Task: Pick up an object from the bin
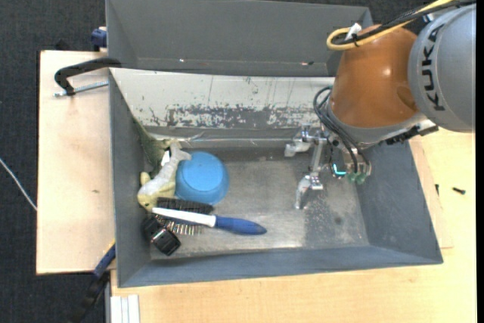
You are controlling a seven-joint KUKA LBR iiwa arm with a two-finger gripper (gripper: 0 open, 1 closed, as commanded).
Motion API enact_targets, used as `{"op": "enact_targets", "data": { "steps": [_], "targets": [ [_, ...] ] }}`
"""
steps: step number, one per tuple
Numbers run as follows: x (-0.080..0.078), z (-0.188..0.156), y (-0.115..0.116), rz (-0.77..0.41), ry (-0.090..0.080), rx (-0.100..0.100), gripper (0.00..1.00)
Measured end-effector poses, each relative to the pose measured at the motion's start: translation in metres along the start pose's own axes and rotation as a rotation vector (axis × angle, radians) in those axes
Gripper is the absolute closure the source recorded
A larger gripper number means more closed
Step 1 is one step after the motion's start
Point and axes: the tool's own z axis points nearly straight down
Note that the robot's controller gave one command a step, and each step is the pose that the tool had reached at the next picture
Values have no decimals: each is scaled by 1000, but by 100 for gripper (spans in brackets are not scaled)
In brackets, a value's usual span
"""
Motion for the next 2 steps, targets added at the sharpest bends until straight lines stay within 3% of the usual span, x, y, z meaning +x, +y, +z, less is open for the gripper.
{"op": "enact_targets", "data": {
  "steps": [1, 2],
  "targets": [
    [-57, 14, 86, -51, -15, -4, 0],
    [-16, 81, 156, -183, -19, 1, 0]
  ]
}}
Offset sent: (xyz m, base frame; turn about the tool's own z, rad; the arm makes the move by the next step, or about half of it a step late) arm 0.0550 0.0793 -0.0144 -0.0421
